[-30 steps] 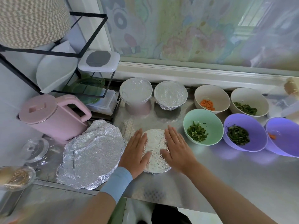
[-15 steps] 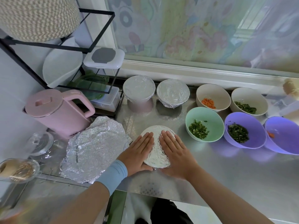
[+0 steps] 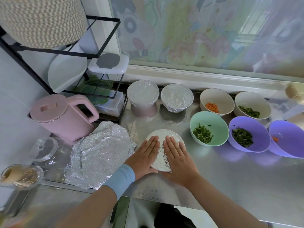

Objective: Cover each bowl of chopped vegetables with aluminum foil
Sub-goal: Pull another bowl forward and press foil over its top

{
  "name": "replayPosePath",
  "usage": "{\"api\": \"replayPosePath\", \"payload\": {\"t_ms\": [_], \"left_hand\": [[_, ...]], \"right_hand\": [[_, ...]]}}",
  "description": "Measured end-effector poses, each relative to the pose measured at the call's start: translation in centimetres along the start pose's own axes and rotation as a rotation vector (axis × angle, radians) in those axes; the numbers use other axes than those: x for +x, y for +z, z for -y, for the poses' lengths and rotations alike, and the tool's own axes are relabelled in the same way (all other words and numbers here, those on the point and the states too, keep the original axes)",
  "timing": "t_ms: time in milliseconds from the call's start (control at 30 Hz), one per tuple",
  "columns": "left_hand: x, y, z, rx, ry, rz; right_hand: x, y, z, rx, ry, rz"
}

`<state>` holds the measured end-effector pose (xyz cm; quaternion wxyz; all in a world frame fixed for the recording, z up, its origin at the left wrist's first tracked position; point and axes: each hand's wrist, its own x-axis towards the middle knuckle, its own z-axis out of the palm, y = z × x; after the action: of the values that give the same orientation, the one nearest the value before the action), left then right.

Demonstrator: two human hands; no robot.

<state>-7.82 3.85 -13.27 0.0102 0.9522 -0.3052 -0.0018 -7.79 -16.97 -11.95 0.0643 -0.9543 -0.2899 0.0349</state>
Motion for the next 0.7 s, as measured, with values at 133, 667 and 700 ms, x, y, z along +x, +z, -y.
{"api": "replayPosePath", "payload": {"t_ms": [133, 667, 700], "left_hand": [[0.2, 0.2, 0.1, -0.01, 0.001, 0.042], [-1.7, 2.2, -5.7, -0.7, -0.697, -0.219], [-1.8, 2.2, -5.4, -0.675, -0.689, -0.215]], "right_hand": [[-0.1, 0.3, 0.0, 0.005, 0.017, 0.025], [-2.1, 0.7, -1.0, 0.345, 0.291, 0.014], [-2.1, 0.7, -1.0, 0.369, 0.292, 0.005]]}}
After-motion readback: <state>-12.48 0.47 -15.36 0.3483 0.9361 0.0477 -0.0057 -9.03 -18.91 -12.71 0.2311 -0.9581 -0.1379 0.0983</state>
